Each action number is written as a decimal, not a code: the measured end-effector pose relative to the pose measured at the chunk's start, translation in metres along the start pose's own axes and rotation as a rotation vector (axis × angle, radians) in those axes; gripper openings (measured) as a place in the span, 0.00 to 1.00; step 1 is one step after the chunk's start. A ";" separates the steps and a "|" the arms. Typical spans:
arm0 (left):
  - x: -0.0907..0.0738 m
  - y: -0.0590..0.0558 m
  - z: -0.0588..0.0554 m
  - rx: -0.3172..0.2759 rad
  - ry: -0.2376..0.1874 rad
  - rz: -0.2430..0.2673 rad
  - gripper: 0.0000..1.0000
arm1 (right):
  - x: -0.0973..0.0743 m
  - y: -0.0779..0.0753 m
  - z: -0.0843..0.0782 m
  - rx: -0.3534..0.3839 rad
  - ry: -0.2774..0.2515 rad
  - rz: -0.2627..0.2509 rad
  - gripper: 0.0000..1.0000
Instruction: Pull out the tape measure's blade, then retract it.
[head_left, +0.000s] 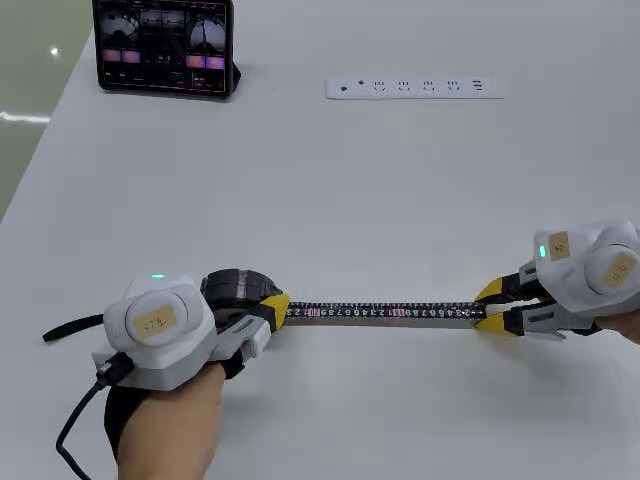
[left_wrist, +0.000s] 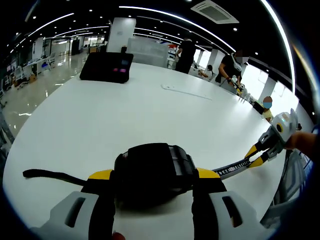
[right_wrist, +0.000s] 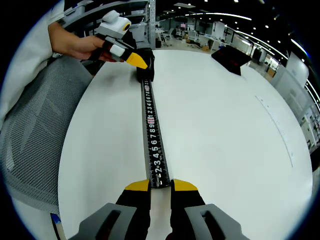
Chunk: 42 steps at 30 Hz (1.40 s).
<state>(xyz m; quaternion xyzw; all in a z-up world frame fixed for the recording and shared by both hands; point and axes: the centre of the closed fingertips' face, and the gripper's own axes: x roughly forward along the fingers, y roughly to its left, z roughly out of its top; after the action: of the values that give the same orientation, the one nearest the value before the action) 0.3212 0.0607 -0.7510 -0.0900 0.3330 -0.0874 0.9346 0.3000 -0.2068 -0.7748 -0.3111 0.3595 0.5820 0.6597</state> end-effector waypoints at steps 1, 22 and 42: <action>0.000 0.000 0.000 -0.003 -0.001 -0.003 0.58 | 0.000 0.000 0.002 -0.004 -0.002 -0.001 0.11; -0.001 0.000 0.000 -0.031 -0.009 -0.025 0.57 | 0.017 0.002 0.031 -0.020 -0.034 0.032 0.11; -0.003 0.001 0.001 -0.047 -0.014 -0.037 0.57 | 0.033 -0.002 0.048 -0.023 -0.063 0.055 0.11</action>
<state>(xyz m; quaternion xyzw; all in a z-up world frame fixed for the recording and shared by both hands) 0.3198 0.0621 -0.7489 -0.1188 0.3268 -0.0960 0.9327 0.3097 -0.1488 -0.7762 -0.2904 0.3402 0.6135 0.6508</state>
